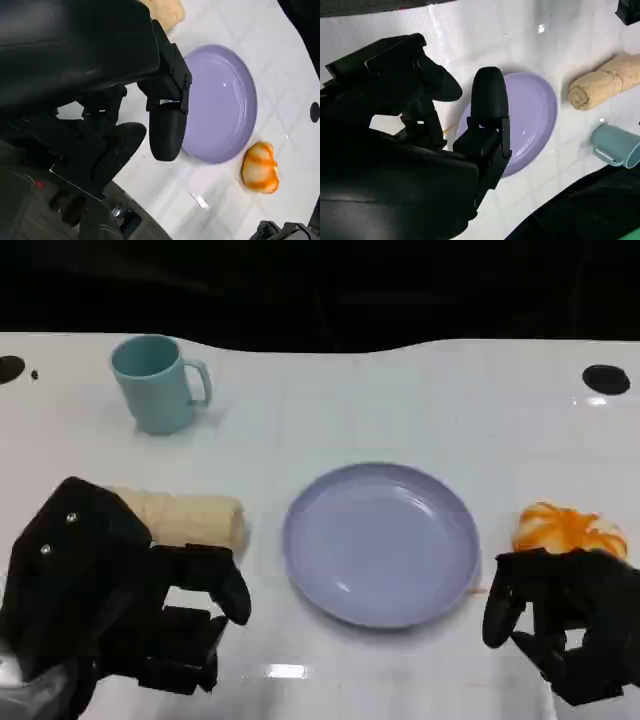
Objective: Grasp the towel on the left side of the plate with the left hand and place it into the plate.
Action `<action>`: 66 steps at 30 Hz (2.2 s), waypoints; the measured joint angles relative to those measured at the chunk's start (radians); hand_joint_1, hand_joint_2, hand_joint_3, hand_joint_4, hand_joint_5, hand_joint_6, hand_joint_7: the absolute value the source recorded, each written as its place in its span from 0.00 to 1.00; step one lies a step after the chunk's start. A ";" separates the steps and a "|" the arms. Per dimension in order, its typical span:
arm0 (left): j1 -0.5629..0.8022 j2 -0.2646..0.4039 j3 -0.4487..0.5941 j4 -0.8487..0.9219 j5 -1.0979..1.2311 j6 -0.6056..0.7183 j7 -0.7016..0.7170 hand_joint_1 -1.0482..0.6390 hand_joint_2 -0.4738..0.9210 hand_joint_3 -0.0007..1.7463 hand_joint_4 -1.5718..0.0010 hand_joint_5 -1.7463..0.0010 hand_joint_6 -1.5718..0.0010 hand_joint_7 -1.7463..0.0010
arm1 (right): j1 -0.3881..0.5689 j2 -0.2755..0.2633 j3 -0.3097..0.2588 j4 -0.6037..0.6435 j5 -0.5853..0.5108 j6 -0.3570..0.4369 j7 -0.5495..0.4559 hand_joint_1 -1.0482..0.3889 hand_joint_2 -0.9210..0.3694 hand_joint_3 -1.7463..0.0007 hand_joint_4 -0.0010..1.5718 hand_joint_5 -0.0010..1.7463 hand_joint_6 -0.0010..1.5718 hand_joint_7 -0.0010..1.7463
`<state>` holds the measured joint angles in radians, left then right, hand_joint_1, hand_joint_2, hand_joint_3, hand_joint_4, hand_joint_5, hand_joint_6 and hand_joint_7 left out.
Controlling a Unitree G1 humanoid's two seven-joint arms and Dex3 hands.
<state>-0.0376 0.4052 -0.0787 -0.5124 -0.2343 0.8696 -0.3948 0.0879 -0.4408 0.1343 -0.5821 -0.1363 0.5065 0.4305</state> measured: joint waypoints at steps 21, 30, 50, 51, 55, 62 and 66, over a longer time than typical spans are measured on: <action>-0.005 0.000 0.000 0.004 0.003 0.009 0.001 0.60 0.71 0.74 0.50 0.00 0.55 0.07 | -0.004 0.000 0.006 0.002 -0.007 0.009 0.000 0.73 0.26 0.39 0.45 1.00 0.44 0.82; -0.005 -0.001 0.000 0.004 0.002 0.009 0.002 0.60 0.72 0.73 0.51 0.00 0.55 0.08 | -0.005 0.000 0.008 0.002 -0.009 0.013 0.000 0.74 0.25 0.40 0.45 1.00 0.44 0.82; -0.002 -0.042 0.047 0.023 0.045 -0.125 0.047 0.53 0.96 0.28 0.68 0.39 0.58 0.82 | -0.014 0.006 0.036 0.007 -0.020 0.015 -0.007 0.73 0.25 0.41 0.45 1.00 0.43 0.81; -0.001 -0.033 0.040 0.030 0.062 -0.158 0.047 0.52 0.98 0.24 0.70 0.43 0.59 0.87 | -0.014 0.006 0.037 0.006 -0.023 0.016 -0.007 0.73 0.25 0.41 0.45 1.00 0.43 0.81; -0.004 -0.009 0.021 0.087 0.117 -0.318 0.034 0.47 1.00 0.16 0.81 0.52 0.67 0.95 | -0.016 0.010 0.038 0.004 -0.026 0.026 -0.009 0.73 0.25 0.41 0.44 1.00 0.43 0.81; -0.085 0.084 -0.052 0.172 0.337 -0.517 0.023 0.41 1.00 0.07 0.91 0.66 0.78 1.00 | -0.018 0.018 0.038 0.008 -0.028 0.023 -0.012 0.73 0.26 0.39 0.46 1.00 0.44 0.82; -0.162 0.144 -0.118 0.234 0.516 -0.611 0.027 0.35 1.00 0.05 0.92 0.70 0.82 1.00 | -0.019 0.021 0.037 0.012 -0.028 0.012 -0.013 0.73 0.26 0.39 0.45 1.00 0.44 0.82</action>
<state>-0.1995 0.5488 -0.1965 -0.2782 0.2821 0.2582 -0.3675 0.0693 -0.4201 0.1716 -0.5702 -0.1644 0.5188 0.4173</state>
